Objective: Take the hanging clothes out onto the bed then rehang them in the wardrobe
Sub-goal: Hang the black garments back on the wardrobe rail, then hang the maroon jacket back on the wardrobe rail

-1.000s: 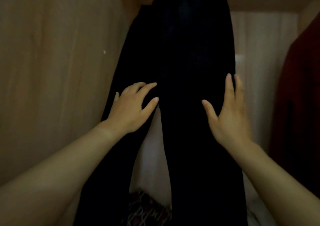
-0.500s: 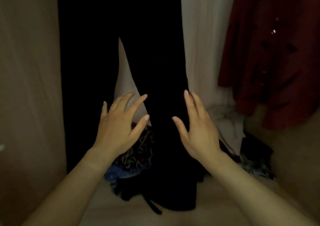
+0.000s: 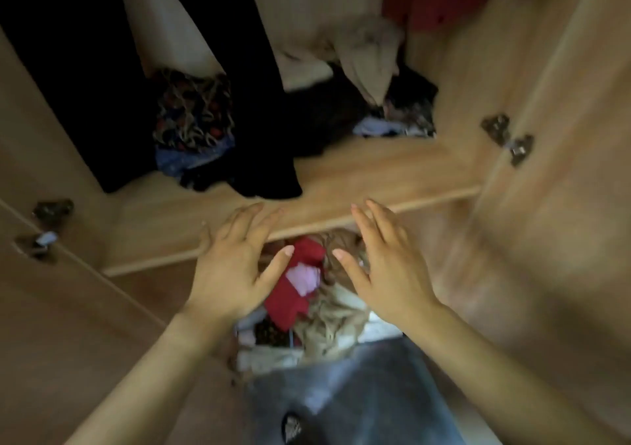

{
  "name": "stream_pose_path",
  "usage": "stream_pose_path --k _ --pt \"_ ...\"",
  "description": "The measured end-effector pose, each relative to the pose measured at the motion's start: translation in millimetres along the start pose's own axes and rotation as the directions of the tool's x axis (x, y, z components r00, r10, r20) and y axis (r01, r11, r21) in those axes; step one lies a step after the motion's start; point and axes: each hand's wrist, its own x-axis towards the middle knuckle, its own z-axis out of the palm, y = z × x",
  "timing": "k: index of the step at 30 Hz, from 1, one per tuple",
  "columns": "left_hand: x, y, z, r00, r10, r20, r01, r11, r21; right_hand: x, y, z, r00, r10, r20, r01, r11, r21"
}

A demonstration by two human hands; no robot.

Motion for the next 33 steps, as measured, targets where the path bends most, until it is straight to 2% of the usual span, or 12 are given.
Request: stream_pose_path --k 3,5,9,11,15,19,22,26,30,33 --pt "-47 27 30 0.989 0.038 0.14 -0.039 0.999 0.003 -80 15 5 0.986 0.126 0.104 -0.126 0.992 -0.011" --pt "-75 44 50 0.972 0.059 0.229 -0.058 0.998 -0.008 -129 18 3 0.961 0.249 0.123 -0.253 0.968 0.012" --pt "-116 86 82 0.922 0.127 0.366 -0.116 0.992 -0.052 -211 15 -10 0.858 0.486 0.164 -0.496 0.868 0.022" --pt "-129 108 90 0.896 0.198 0.397 -0.171 0.98 -0.103 -246 15 -14 0.813 0.558 0.165 -0.562 0.827 -0.025" --pt "-151 137 97 0.842 0.406 0.356 -0.342 0.911 -0.23 -312 2 -29 0.683 0.717 0.141 -0.712 0.696 -0.087" --pt "-192 159 104 0.759 0.534 0.373 -0.405 0.835 -0.372 -379 -40 -54 0.543 0.84 0.015 -0.837 0.543 -0.072" --pt "-244 179 113 0.653 0.613 0.445 -0.397 0.777 -0.488 -440 -76 -59 0.421 0.907 0.021 -0.904 0.421 -0.077" --pt "-318 212 114 0.44 0.73 0.524 -0.485 0.683 -0.546 -522 -124 -78 0.252 0.965 -0.07 -0.965 0.244 -0.099" --pt "-365 264 96 0.242 0.865 0.439 -0.614 0.487 -0.621 -592 -163 -111 0.047 0.981 -0.19 -0.998 0.038 -0.052" --pt "-392 313 88 0.146 0.923 0.356 -0.637 0.363 -0.68 -633 -182 -129 -0.123 0.948 -0.293 -0.992 -0.121 0.024"
